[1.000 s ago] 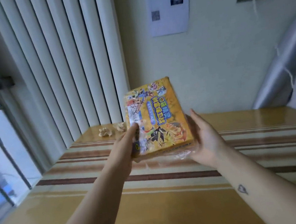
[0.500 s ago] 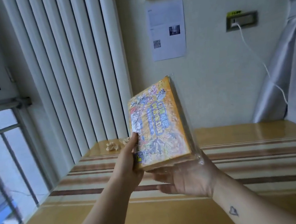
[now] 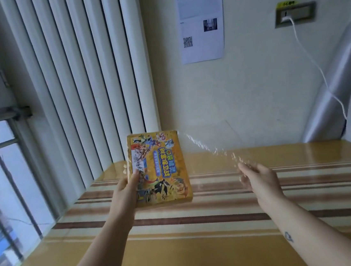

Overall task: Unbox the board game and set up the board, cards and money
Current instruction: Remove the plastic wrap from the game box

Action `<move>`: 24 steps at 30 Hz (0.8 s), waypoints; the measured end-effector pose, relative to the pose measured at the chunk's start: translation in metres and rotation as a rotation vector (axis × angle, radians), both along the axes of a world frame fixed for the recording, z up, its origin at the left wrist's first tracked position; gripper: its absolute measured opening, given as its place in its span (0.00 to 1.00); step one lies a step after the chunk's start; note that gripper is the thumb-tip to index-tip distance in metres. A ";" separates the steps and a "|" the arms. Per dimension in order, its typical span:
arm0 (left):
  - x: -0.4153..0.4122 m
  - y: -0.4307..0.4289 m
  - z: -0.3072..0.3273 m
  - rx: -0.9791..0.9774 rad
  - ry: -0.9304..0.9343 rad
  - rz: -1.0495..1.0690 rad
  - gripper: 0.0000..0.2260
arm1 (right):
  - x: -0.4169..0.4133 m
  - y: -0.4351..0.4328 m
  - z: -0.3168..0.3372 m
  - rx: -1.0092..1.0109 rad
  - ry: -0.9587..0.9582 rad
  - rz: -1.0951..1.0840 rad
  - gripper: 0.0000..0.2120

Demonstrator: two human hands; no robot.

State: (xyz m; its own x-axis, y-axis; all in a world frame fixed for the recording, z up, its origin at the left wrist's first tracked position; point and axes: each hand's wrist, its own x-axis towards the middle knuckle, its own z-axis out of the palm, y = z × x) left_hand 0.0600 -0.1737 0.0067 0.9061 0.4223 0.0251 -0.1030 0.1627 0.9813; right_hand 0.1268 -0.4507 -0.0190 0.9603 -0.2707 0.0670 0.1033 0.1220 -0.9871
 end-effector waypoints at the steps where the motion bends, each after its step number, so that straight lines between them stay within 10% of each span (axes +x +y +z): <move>1: 0.001 0.003 -0.004 0.000 0.013 0.012 0.16 | -0.001 0.000 -0.002 -0.102 -0.030 -0.032 0.08; 6: 0.003 0.013 -0.027 -0.034 0.121 -0.010 0.15 | -0.009 -0.005 0.000 -0.319 -0.199 -0.035 0.15; 10: 0.003 0.028 -0.045 -0.039 0.236 -0.019 0.17 | -0.009 -0.013 0.012 0.386 0.097 0.565 0.13; 13: 0.004 0.036 -0.057 0.000 0.316 -0.012 0.18 | -0.005 -0.020 0.001 0.465 0.296 0.735 0.21; 24: 0.009 0.021 -0.098 0.251 0.492 0.257 0.19 | -0.021 -0.004 -0.057 0.143 0.386 0.424 0.17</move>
